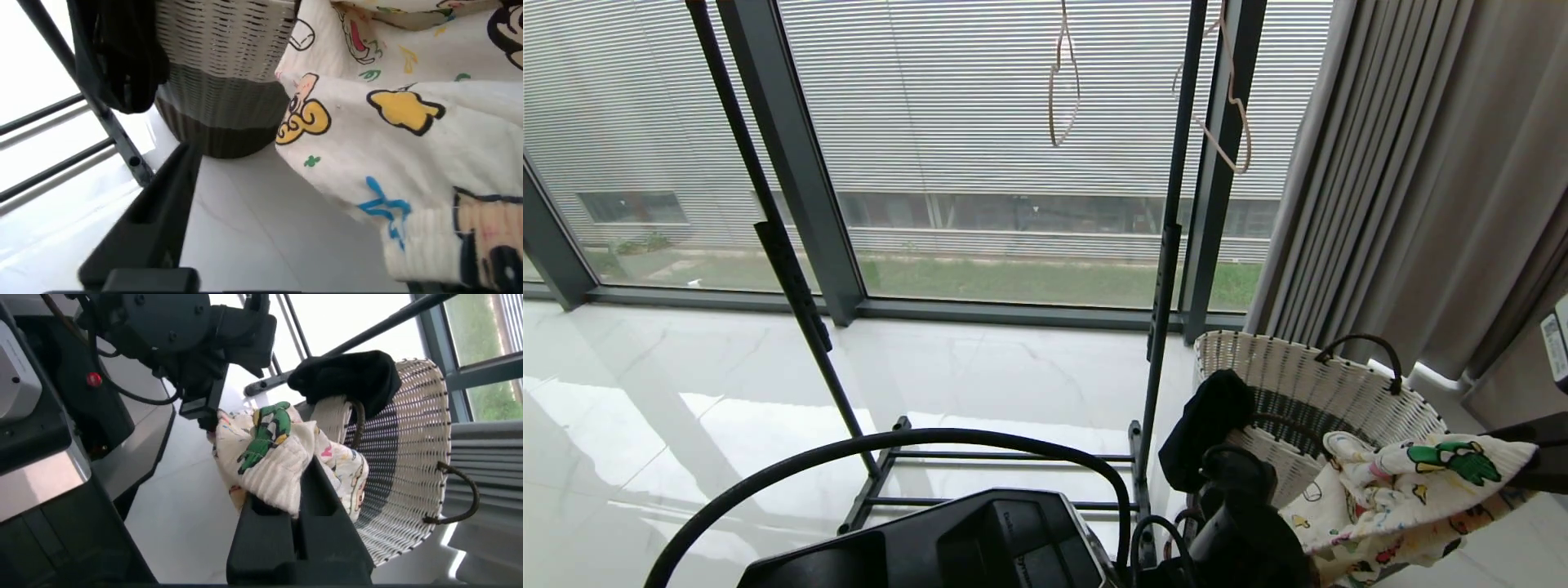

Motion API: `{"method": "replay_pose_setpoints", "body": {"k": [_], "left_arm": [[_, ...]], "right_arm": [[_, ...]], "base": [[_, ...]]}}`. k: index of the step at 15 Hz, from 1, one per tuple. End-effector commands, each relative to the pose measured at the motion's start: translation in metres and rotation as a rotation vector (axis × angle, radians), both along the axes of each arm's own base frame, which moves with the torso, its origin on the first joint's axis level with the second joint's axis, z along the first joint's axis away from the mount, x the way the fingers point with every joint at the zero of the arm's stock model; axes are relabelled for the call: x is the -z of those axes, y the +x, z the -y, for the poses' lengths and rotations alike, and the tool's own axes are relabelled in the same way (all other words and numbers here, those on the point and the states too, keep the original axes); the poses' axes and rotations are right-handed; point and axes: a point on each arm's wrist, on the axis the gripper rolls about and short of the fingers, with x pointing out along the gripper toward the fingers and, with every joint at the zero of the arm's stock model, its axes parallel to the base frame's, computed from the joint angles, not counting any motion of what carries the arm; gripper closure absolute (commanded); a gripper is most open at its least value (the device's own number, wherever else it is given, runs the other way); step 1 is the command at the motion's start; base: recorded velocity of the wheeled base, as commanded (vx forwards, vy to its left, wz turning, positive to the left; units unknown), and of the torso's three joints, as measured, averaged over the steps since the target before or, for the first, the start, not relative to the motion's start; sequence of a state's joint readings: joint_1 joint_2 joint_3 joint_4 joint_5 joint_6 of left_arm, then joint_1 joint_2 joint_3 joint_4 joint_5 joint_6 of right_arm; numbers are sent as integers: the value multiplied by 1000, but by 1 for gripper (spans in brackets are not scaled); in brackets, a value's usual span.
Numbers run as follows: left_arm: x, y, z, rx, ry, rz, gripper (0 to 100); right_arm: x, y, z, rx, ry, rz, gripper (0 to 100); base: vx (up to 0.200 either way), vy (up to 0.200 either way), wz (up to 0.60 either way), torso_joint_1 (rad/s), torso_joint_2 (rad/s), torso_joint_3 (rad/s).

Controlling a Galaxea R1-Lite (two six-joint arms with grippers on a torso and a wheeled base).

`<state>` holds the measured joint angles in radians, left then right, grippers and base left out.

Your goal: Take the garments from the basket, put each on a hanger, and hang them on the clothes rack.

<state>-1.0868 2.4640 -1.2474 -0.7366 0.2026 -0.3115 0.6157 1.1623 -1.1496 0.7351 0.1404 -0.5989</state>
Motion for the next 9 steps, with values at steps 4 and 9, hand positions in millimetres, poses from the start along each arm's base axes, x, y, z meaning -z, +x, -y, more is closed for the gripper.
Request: {"method": "replay_pose_setpoints", "body": {"k": [4,9], "left_arm": [[-32,-19,-21,-48,-26,-13,100],[-105,-73,-131,-96,-72,-40,100]], "right_arm": [[7,8,-5,10,-12,-38,100],[54,38,-33,69,112,-111,100]], "base": [[0,0,0,0,0,0],[0,0,0,0,0,0]]}}
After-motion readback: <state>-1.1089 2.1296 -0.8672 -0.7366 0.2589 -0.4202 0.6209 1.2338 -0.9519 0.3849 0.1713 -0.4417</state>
